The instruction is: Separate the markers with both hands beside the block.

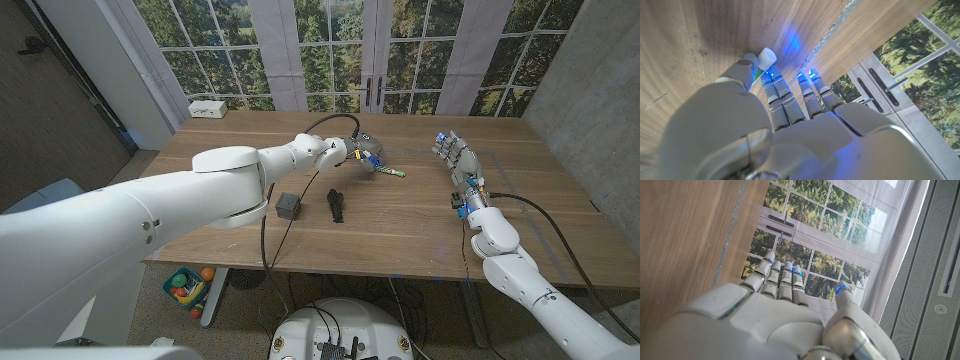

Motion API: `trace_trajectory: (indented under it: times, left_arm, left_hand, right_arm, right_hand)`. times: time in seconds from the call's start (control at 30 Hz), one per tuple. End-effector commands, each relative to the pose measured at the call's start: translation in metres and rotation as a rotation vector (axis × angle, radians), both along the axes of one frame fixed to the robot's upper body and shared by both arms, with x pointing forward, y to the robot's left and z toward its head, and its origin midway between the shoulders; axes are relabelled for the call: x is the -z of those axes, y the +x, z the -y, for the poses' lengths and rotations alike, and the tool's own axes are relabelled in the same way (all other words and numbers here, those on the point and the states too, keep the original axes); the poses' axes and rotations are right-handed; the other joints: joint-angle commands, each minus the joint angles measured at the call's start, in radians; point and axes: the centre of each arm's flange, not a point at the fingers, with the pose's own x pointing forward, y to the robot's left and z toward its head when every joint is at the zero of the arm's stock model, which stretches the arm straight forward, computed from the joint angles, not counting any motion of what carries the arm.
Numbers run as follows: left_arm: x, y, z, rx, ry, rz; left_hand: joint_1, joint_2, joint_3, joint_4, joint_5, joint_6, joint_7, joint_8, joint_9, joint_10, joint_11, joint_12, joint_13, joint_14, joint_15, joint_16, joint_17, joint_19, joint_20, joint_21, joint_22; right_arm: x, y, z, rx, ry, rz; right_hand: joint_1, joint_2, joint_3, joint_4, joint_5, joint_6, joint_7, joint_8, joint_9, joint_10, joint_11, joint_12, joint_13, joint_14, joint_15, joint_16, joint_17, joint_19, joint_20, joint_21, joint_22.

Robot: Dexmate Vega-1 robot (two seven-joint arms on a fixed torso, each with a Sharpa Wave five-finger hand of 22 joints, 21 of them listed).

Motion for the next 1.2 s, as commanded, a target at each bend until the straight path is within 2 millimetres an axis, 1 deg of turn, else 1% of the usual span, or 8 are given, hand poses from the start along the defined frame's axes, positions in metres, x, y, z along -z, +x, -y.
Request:
trace_trajectory:
  times: [0.03, 0.2, 0.3, 0.47, 0.7, 0.8, 1.0, 1.2]
  left_arm:
    - [0.010, 0.009, -0.006, -0.081, -0.010, -0.012]
    - [0.015, 0.009, -0.005, -0.085, -0.010, -0.032]
    - [0.017, 0.009, -0.006, -0.080, -0.015, -0.032]
    - [0.019, 0.010, -0.007, -0.093, -0.015, -0.048]
    - [0.020, 0.011, -0.012, -0.094, -0.026, -0.074]
    - [0.019, 0.011, -0.014, -0.085, -0.041, -0.087]
    - [0.015, 0.008, -0.017, -0.037, -0.092, -0.084]
    - [0.008, 0.007, -0.021, -0.005, -0.184, -0.104]
  left_hand:
    - [0.030, 0.007, -0.006, -0.001, 0.006, 0.036, -0.010, 0.006, 0.003, 0.034, 0.000, 0.009, 0.006, 0.014, -0.161, 0.001, 0.006, 0.012, 0.002, -0.004, 0.003]
    - [0.069, 0.035, -0.014, -0.001, 0.007, 0.083, -0.006, 0.012, 0.005, 0.095, 0.001, 0.021, 0.010, 0.051, -0.168, 0.010, 0.010, 0.024, -0.002, -0.009, 0.003]
    - [0.128, 0.088, -0.016, -0.004, 0.011, 0.153, 0.004, 0.023, 0.008, 0.171, 0.003, 0.039, 0.014, 0.102, -0.179, 0.020, 0.013, 0.038, -0.008, -0.014, 0.003]
    - [0.205, 0.131, -0.044, -0.007, 0.009, 0.247, 0.021, 0.040, 0.016, 0.281, 0.006, 0.081, 0.037, 0.196, -0.188, 0.046, 0.024, 0.059, -0.016, -0.020, 0.003]
    - [0.260, 0.134, -0.070, -0.008, 0.011, 0.278, 0.054, 0.041, 0.022, 0.339, 0.009, 0.124, 0.076, 0.273, -0.193, 0.073, 0.035, 0.074, -0.027, -0.023, 0.004]
    - [0.282, 0.117, -0.086, -0.010, 0.020, 0.319, 0.070, 0.052, 0.024, 0.373, 0.013, 0.149, 0.097, 0.298, -0.194, 0.083, 0.043, 0.087, -0.037, -0.022, 0.005]
    - [0.301, 0.091, -0.104, -0.009, 0.046, 0.357, 0.082, 0.066, 0.037, 0.410, 0.018, 0.171, 0.118, 0.328, -0.195, 0.097, 0.055, 0.110, -0.056, -0.018, 0.006]
    - [0.315, 0.076, -0.111, -0.006, 0.076, 0.381, 0.078, 0.082, 0.055, 0.432, 0.021, 0.185, 0.134, 0.351, -0.196, 0.105, 0.063, 0.127, -0.069, -0.015, 0.006]
  right_arm:
    - [0.000, 0.004, 0.004, 0.006, 0.005, -0.006]
    - [0.000, 0.005, 0.004, 0.008, 0.004, -0.008]
    - [0.000, 0.005, 0.005, 0.011, -0.002, -0.008]
    - [0.000, 0.005, 0.005, 0.016, -0.001, -0.010]
    - [0.000, 0.005, 0.006, 0.024, -0.002, -0.012]
    - [0.000, 0.005, 0.006, 0.026, -0.004, -0.012]
    - [-0.002, 0.004, 0.005, 0.029, -0.011, -0.008]
    - [-0.003, 0.002, 0.004, 0.034, -0.021, -0.004]
  right_hand:
    - [-0.004, 0.001, -0.003, 0.000, -0.002, 0.004, -0.008, 0.000, 0.002, 0.010, 0.003, 0.000, 0.001, 0.007, 0.005, 0.001, 0.006, 0.010, -0.004, -0.005, 0.004]
    - [-0.004, 0.001, -0.003, -0.001, -0.002, 0.006, -0.008, 0.000, 0.002, 0.012, 0.003, 0.001, 0.001, 0.008, 0.006, 0.001, 0.006, 0.010, -0.002, -0.007, 0.004]
    - [-0.004, 0.001, -0.003, -0.001, -0.002, 0.006, -0.008, 0.000, 0.002, 0.012, 0.003, 0.001, 0.001, 0.008, 0.005, 0.001, 0.006, 0.010, -0.002, -0.008, 0.004]
    - [-0.005, 0.001, -0.004, -0.001, -0.001, 0.007, -0.008, 0.001, 0.002, 0.012, 0.002, 0.000, 0.001, 0.009, 0.007, 0.001, 0.006, 0.011, -0.003, -0.010, 0.004]
    - [-0.005, 0.001, -0.004, -0.001, -0.001, 0.009, -0.007, 0.001, 0.002, 0.012, 0.004, 0.000, 0.001, 0.010, 0.005, 0.001, 0.006, 0.012, -0.003, -0.011, 0.004]
    - [-0.005, 0.002, -0.005, -0.002, -0.001, 0.008, -0.007, 0.001, 0.002, 0.013, 0.004, 0.000, 0.001, 0.009, 0.005, 0.001, 0.007, 0.013, -0.004, -0.012, 0.004]
    - [-0.006, 0.002, -0.005, -0.002, -0.001, 0.009, -0.008, 0.001, 0.002, 0.013, 0.004, 0.000, 0.001, 0.009, 0.005, 0.001, 0.007, 0.013, -0.003, -0.014, 0.004]
    - [-0.006, 0.002, -0.005, -0.002, -0.001, 0.010, -0.007, 0.001, 0.002, 0.014, 0.004, 0.000, 0.001, 0.009, 0.005, 0.001, 0.007, 0.014, -0.003, -0.016, 0.004]
